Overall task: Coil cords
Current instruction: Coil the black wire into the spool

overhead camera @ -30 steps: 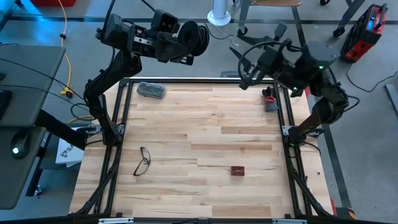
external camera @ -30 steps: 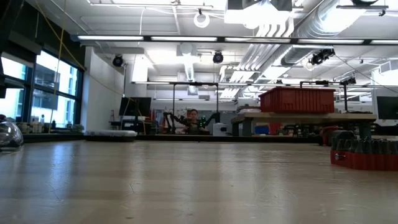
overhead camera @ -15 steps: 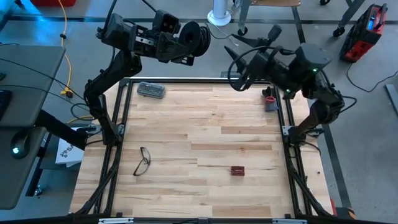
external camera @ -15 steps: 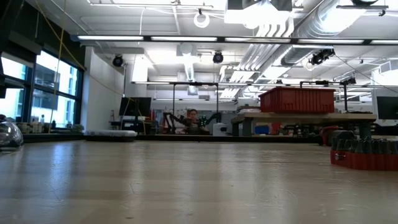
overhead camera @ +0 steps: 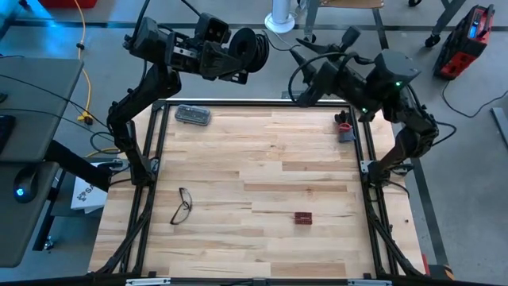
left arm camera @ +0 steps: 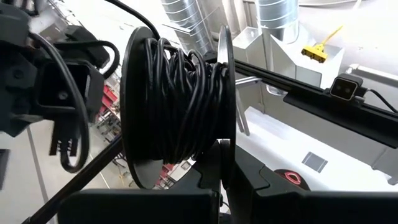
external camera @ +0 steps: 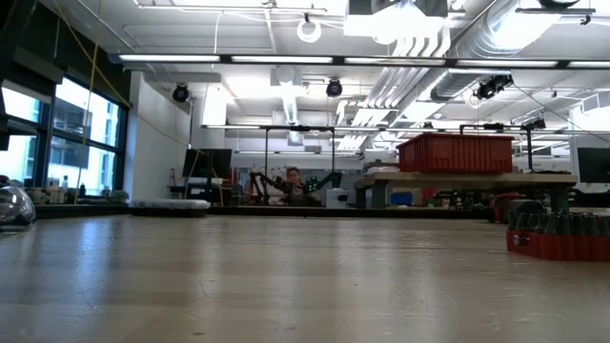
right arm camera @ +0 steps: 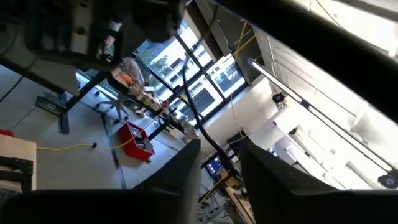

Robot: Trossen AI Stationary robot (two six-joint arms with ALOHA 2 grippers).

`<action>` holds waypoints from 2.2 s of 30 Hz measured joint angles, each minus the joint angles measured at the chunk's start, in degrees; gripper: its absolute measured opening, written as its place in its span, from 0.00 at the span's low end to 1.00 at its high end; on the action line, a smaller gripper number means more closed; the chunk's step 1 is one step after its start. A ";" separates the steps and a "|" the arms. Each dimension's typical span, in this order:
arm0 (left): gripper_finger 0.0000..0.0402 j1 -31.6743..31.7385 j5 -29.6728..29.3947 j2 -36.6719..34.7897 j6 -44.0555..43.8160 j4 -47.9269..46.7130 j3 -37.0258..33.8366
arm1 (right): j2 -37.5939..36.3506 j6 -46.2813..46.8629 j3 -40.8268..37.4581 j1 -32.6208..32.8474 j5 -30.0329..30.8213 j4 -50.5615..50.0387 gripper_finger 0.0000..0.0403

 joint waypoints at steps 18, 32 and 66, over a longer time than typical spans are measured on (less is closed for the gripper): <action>0.01 0.02 -0.63 0.00 -0.04 -0.04 0.00 | 0.02 1.74 0.00 -0.68 -1.14 -0.48 0.04; 0.01 -1.66 -2.43 0.39 -1.92 -2.51 0.00 | 0.04 9.88 0.00 -0.74 -3.92 0.31 0.00; 0.01 -7.48 -12.44 4.47 -7.33 2.93 -0.01 | 2.51 15.26 -0.04 0.58 -8.66 1.23 0.00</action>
